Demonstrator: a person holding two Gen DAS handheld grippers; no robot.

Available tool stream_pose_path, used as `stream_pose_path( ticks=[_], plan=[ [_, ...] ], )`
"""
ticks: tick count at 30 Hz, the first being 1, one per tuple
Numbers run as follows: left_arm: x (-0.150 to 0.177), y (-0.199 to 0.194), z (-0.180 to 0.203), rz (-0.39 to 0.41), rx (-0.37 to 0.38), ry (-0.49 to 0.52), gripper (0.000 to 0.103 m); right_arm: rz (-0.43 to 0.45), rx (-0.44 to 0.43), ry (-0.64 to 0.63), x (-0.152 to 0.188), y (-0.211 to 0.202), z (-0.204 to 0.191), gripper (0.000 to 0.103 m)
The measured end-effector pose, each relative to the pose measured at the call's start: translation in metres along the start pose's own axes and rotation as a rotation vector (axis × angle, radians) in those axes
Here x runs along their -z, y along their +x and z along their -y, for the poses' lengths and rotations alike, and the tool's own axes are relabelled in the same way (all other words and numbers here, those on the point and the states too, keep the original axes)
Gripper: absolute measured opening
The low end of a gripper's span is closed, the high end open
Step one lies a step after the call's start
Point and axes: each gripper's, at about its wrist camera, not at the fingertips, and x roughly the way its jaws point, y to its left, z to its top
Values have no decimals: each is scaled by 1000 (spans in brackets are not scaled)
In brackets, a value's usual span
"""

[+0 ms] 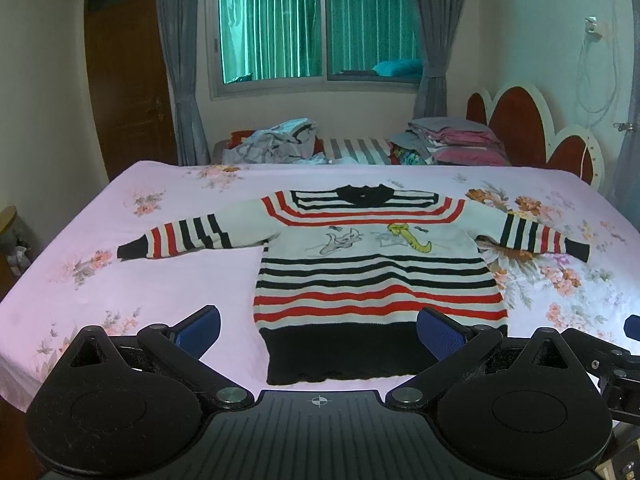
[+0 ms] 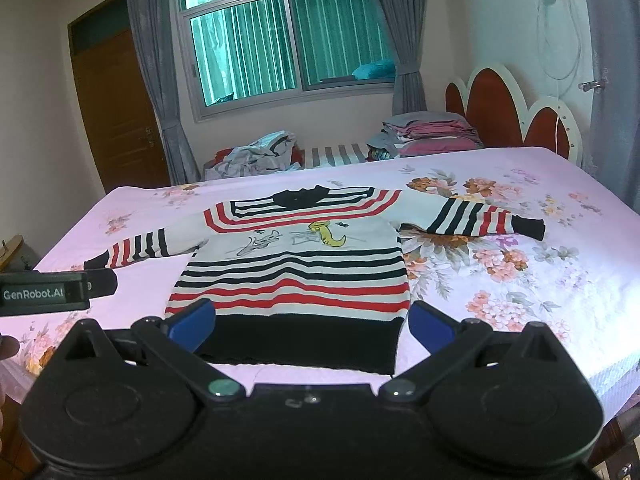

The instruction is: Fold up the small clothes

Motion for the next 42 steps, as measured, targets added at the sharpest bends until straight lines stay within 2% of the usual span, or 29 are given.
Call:
stream_pose_path(
  ticks=[42],
  plan=[
    [-3,2,1,-3,-18,3,103,0,-3,-1,-1,7,-3,103]
  ],
)
